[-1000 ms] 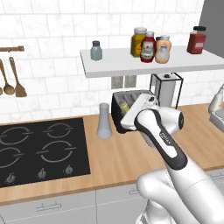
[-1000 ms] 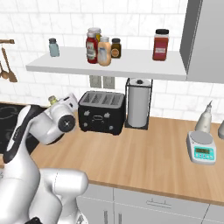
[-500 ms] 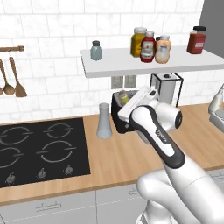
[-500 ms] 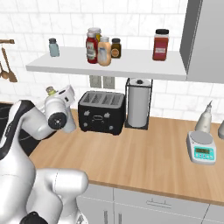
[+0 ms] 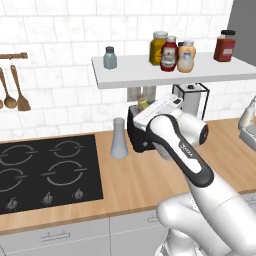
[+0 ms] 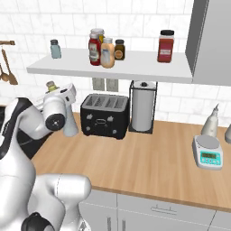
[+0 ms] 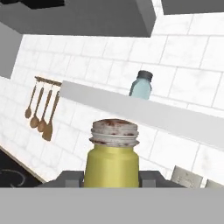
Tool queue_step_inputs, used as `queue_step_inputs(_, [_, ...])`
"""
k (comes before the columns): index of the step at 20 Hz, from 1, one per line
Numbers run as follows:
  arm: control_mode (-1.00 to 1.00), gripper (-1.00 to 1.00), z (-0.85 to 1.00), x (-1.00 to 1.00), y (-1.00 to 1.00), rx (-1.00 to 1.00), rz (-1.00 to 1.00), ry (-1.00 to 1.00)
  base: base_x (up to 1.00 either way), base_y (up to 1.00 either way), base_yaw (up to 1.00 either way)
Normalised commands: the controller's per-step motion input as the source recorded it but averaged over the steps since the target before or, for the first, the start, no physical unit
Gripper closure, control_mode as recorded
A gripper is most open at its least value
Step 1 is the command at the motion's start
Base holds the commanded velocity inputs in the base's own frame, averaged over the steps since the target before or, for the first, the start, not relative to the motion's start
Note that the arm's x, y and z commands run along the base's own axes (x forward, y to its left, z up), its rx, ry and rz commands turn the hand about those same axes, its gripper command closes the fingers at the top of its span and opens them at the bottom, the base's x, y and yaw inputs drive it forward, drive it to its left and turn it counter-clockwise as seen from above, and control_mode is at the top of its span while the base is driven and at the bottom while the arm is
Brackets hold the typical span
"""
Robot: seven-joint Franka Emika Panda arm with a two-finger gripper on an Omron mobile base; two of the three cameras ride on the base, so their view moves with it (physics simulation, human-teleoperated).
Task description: Put the shaker and condiment bottle from the counter next to their counterparts in the cabinet.
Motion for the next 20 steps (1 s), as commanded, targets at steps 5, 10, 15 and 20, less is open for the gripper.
queue_step_inputs(5, [-1.0, 1.0, 0.26, 0.0, 0.0, 0.17, 0.0, 0.0, 0.0, 0.0, 0.0])
queue_step_inputs(10, [-1.0, 1.0, 0.3, 0.0, 0.0, 0.12, 0.0, 0.0, 0.0, 0.0, 0.0])
queue_step_inputs(15, [-1.0, 1.0, 0.35, 0.0, 0.0, 0.08, -0.01, 0.0, 0.0, 0.0, 0.0])
queue_step_inputs(20, [-1.0, 1.0, 0.34, 0.0, 0.0, 0.05, -0.03, 0.0, 0.0, 0.0, 0.0])
